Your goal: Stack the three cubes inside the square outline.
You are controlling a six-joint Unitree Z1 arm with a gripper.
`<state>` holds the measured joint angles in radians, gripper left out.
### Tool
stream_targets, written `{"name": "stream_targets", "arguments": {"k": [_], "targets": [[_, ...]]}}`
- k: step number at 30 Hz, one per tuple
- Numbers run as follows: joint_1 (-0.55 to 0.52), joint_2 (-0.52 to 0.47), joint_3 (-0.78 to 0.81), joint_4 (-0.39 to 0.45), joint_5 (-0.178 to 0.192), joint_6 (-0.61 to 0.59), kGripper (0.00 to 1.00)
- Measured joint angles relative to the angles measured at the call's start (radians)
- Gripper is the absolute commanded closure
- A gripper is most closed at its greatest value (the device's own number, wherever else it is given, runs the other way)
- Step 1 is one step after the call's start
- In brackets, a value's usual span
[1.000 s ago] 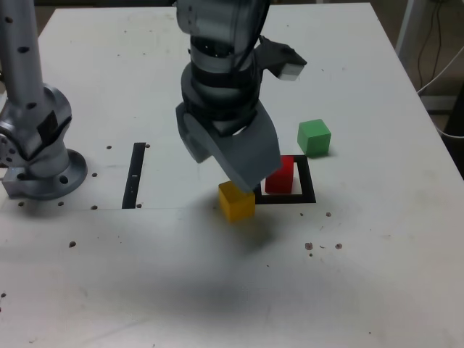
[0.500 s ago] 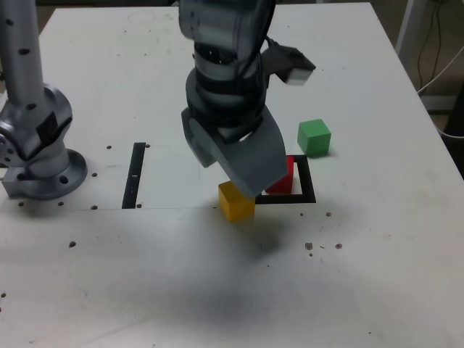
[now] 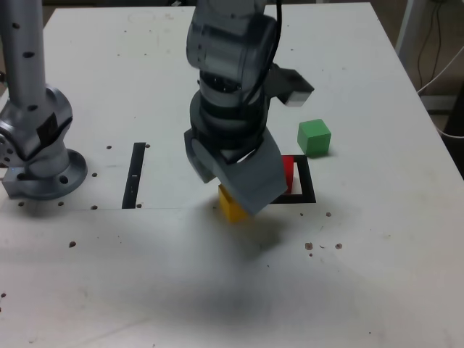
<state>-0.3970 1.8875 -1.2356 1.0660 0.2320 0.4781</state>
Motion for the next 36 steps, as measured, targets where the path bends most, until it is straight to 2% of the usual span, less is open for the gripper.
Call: {"name": "stream_targets", "arguments": {"k": [11,19,23,26,36], "targets": [[-0.002,0.014,0.055,-0.062,-0.003,-0.018,0.11],[-0.025,0.033,0.063,-0.072,0.000,-0.063,0.34],[-0.044,0.036,0.060,-0.065,0.023,-0.110,0.53],[-0.061,0.036,0.060,-0.063,0.045,-0.135,0.61],[-0.073,0.036,0.058,-0.055,0.065,-0.143,0.63]]}}
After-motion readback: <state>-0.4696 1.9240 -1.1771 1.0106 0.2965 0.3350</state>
